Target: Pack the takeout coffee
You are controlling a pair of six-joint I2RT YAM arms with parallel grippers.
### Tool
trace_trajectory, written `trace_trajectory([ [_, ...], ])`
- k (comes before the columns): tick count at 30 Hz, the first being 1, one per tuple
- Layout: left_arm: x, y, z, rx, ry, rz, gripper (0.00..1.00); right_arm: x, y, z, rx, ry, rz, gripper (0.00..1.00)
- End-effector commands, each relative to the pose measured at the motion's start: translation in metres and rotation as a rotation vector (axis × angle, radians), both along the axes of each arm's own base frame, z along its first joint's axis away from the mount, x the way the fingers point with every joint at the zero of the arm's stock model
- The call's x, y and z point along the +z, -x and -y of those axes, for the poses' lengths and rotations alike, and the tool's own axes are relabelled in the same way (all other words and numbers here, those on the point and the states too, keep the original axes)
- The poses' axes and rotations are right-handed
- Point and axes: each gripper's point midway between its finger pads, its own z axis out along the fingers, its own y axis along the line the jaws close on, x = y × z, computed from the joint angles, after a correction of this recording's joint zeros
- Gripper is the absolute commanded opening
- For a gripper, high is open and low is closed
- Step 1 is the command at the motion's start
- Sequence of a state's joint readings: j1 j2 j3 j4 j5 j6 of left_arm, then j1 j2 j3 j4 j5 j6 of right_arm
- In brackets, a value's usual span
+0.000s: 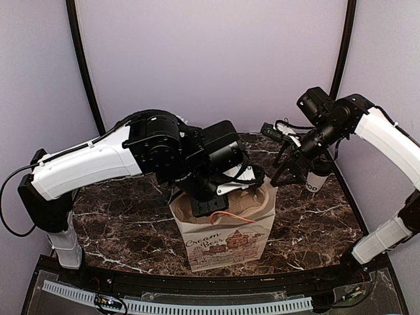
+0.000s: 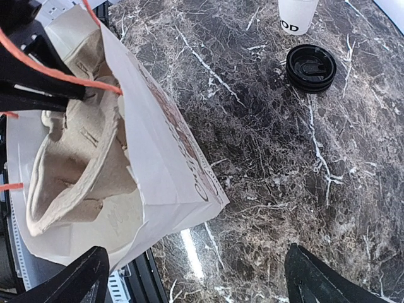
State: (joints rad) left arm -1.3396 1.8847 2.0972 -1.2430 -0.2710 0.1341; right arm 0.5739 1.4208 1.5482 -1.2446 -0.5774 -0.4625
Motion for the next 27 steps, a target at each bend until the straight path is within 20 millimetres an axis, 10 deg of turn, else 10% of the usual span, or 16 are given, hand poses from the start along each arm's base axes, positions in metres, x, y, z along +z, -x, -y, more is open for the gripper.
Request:
trace_trajectory([
  [1, 0.006, 0.008, -0.012, -0.025, -0.013, -0.014, 0.0, 0.012, 0.007, 0.006, 0.031, 0.001, 0.06, 0.99],
  [27, -0.076, 0.026, 0.007, -0.087, -0.151, -0.199, 0.0, 0.059, 0.007, 0.003, 0.062, -0.129, 0.247, 0.99],
])
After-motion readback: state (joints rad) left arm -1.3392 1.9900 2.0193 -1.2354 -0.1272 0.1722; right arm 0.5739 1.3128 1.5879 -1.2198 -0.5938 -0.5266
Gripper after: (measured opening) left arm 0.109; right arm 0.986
